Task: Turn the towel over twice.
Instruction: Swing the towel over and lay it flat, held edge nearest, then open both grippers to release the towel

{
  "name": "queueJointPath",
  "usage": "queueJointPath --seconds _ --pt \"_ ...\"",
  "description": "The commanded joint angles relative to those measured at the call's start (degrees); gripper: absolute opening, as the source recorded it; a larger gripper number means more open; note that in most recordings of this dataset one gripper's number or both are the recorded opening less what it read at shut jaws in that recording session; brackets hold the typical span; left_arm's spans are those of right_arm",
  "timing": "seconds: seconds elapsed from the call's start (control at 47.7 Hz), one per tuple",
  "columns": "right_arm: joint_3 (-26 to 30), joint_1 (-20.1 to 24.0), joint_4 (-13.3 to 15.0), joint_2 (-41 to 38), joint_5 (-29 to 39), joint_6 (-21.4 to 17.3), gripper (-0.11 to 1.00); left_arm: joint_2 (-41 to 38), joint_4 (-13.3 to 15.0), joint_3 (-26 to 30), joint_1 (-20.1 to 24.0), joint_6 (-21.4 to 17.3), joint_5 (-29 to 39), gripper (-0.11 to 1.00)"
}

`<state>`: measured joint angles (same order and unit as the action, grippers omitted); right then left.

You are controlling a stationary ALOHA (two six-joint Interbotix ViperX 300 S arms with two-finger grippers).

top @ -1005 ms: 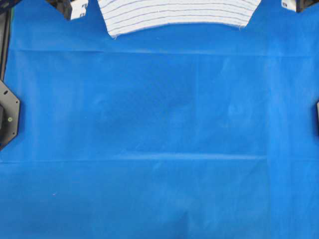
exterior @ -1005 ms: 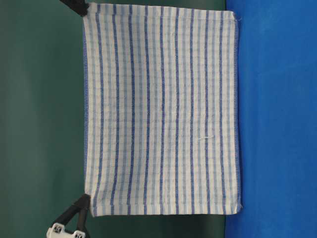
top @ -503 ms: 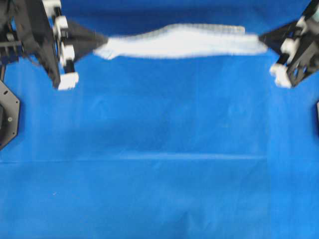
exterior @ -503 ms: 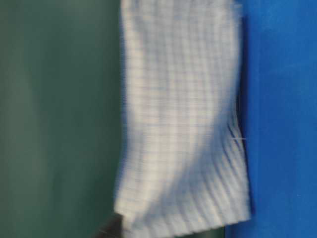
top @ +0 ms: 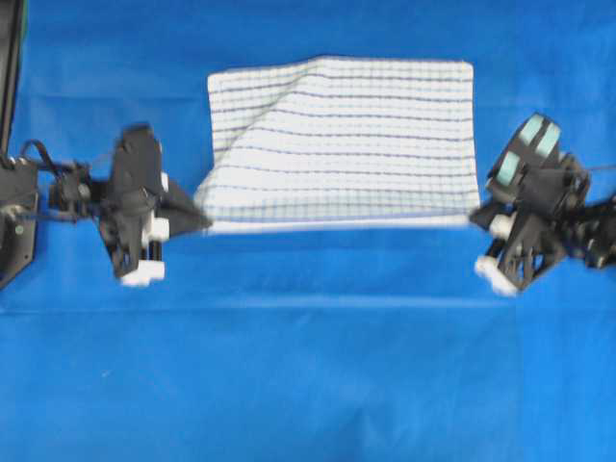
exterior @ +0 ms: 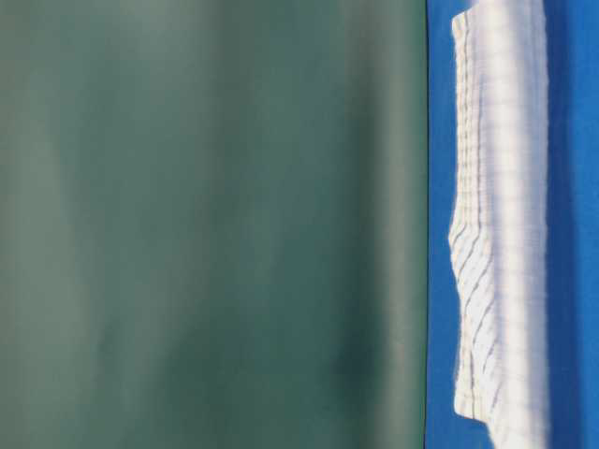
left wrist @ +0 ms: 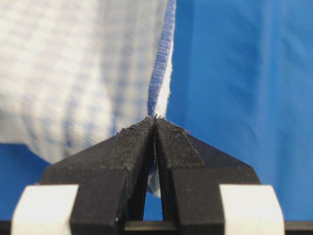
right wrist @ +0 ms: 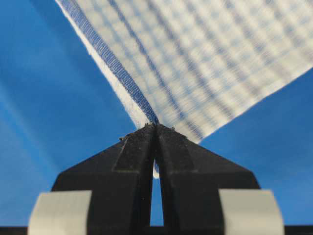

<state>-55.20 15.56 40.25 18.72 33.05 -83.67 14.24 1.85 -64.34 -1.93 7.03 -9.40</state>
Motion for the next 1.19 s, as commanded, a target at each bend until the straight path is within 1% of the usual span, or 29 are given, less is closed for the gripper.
queueJointPath --seconds 0.0,0.126,0.23,0.272,0.398,0.482,0.859,0.922,0.943,1.005,1.047,1.089,1.11,1.131,1.173 --pt "0.9 3.1 0.2 -2.3 -0.3 -3.3 0.03 -2.9 0.1 1.1 -3.3 1.3 -0.4 0.02" --pt "1.1 6.7 0.2 -5.6 -1.4 -8.9 0.03 -6.3 0.1 1.7 -6.9 3.0 0.2 0.02" --pt "1.7 9.1 0.2 -7.4 -2.0 -11.7 0.03 -7.6 0.1 1.8 -9.0 4.1 1.0 0.02" --pt "1.9 9.7 0.2 -7.8 -2.1 -12.2 0.03 -7.6 0.1 1.9 -9.7 4.7 1.7 0.02" --pt "2.8 10.4 0.3 -8.8 -2.1 -12.5 0.03 -7.6 0.2 1.8 -10.1 5.9 3.0 0.02" --pt "3.1 10.4 0.5 -9.1 -2.1 -12.5 0.03 -7.6 0.1 2.0 -10.1 5.9 3.9 0.02" --pt "3.3 10.4 0.5 -9.1 -2.0 -12.6 0.03 -7.6 0.1 3.1 -10.1 6.0 3.5 0.03" --pt "3.6 10.4 0.6 -9.1 -1.8 -12.6 0.06 -7.5 0.1 3.3 -10.1 6.0 3.5 0.09" --pt "3.7 10.4 0.6 -9.1 -1.7 -12.6 0.10 -7.5 0.1 3.4 -10.1 6.0 3.7 0.13" --pt "4.0 10.4 0.8 -9.0 -1.0 -12.4 0.29 -7.0 0.2 4.0 -10.1 6.1 4.3 0.27" --pt "4.5 10.4 1.1 -8.8 -0.2 -12.0 0.43 -6.6 0.1 4.3 -10.1 6.0 4.8 0.40" --pt "4.9 10.4 1.2 -8.3 0.8 -11.8 0.55 -5.9 0.1 4.6 -10.1 5.9 5.7 0.52" --pt "5.3 10.4 1.4 -8.0 1.6 -11.5 0.60 -5.4 0.1 4.7 -10.1 5.9 6.2 0.60" --pt "5.4 10.4 1.6 -7.6 2.0 -11.4 0.64 -5.0 0.1 4.9 -10.1 5.7 6.8 0.66" --pt "5.9 10.4 2.1 -6.9 2.9 -11.0 0.69 -3.6 0.1 5.4 -10.1 5.3 8.6 0.76"
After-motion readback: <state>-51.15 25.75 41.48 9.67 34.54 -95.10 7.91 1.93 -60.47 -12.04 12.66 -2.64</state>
